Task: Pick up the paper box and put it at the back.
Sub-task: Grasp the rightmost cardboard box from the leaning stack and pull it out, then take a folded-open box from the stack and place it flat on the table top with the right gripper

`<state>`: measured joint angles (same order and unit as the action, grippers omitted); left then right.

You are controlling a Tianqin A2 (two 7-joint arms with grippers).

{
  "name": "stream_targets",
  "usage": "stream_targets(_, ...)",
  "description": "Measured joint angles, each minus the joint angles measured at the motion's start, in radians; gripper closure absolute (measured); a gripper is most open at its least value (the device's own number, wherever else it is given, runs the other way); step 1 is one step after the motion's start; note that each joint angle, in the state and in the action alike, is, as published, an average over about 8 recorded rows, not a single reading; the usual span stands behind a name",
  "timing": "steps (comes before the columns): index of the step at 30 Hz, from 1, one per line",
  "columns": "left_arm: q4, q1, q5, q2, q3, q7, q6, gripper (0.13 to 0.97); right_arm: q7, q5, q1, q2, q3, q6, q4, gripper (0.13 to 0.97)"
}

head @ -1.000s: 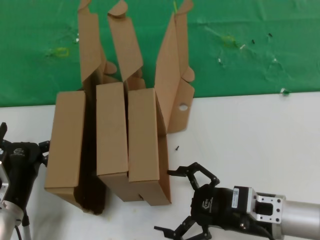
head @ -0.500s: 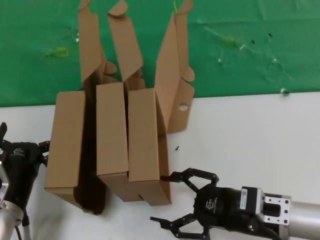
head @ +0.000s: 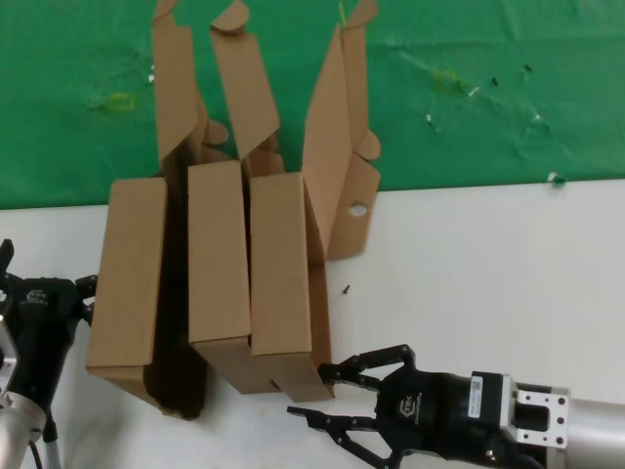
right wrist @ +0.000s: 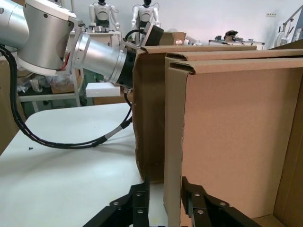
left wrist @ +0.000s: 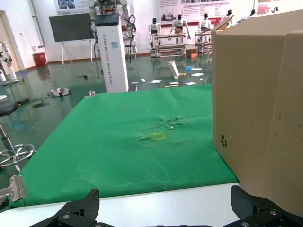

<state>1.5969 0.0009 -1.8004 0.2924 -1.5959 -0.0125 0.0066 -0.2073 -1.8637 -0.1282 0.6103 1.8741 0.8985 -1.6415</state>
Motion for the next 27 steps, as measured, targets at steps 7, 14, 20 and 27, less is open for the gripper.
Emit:
stream_targets(7,0.000,0.000,0.000,0.000,0.000,0.000,0.000,0.132,0.002,0.002,0.014,0.012,-0.005,-0.008,-0.015,0.820)
stream_targets(14,0.000,0.000,0.000,0.000,0.000,0.000,0.000,0.132,-0.010,-0.007,0.036,0.026,-0.025,-0.016,-0.040,0.896)
stream_targets(20,0.000,0.000,0.000,0.000,0.000,0.000,0.000,0.132,0.041,0.028,0.065,0.089,-0.064,-0.064,-0.128,0.920)
stream_targets(27,0.000,0.000,0.000,0.000,0.000,0.000,0.000,0.132,0.272,0.177,0.082,0.266,-0.161,-0.128,-0.322,0.944)
